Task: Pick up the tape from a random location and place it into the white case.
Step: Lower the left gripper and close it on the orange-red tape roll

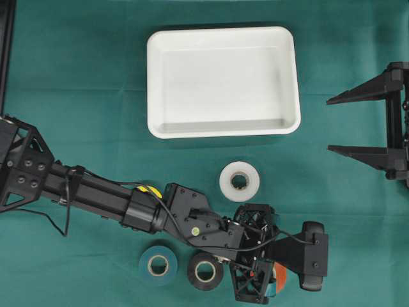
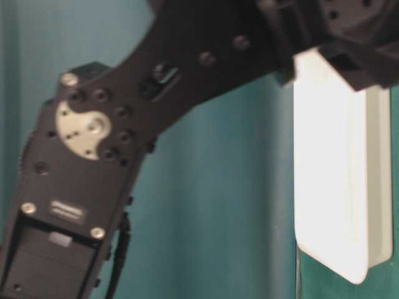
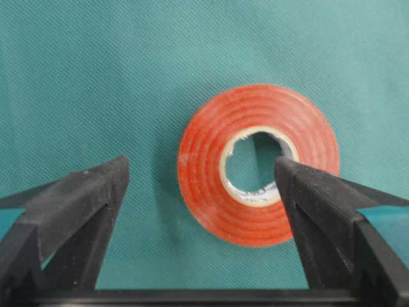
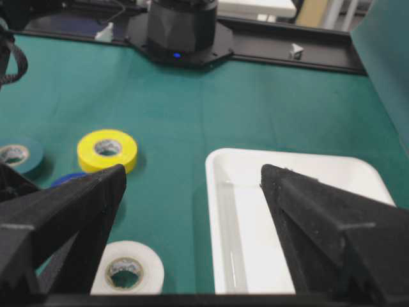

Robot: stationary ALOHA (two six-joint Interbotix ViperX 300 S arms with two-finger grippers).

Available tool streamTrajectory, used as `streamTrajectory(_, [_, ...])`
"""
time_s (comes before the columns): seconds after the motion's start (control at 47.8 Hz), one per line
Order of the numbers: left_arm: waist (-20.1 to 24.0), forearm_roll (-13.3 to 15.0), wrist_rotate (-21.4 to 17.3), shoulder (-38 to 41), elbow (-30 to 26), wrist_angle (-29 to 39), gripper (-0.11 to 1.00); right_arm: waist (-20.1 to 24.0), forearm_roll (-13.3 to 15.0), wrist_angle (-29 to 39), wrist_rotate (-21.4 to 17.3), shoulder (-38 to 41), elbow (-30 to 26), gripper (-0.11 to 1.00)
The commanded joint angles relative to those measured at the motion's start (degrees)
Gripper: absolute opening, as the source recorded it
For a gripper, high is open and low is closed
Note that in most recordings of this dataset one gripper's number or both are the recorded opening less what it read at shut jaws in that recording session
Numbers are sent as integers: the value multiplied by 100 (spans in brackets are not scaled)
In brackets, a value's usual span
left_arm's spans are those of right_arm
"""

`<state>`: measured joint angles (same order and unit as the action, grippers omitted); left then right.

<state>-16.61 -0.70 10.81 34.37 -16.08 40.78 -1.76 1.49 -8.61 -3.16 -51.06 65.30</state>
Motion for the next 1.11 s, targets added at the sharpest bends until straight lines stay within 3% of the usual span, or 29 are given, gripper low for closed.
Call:
streamTrajectory(0.0, [-18, 0, 0, -62, -79, -88, 97, -18, 9, -26, -9, 53, -123, 91])
streamTrajectory(0.565, [-53, -9, 123, 88, -26, -26, 93, -9, 9, -26, -9, 62, -114, 91])
streamTrajectory(0.669, [-88, -9, 123, 88, -18, 62, 78, -18, 9, -26, -9, 62, -123, 91])
streamTrajectory(0.857, [-123, -9, 114, 88, -26, 290, 26, -18, 9, -35, -18, 62, -123, 91])
streamTrajectory(1.087, [-158, -9, 114, 70, -53, 308, 22, -18, -9, -44, -26, 62, -123, 91])
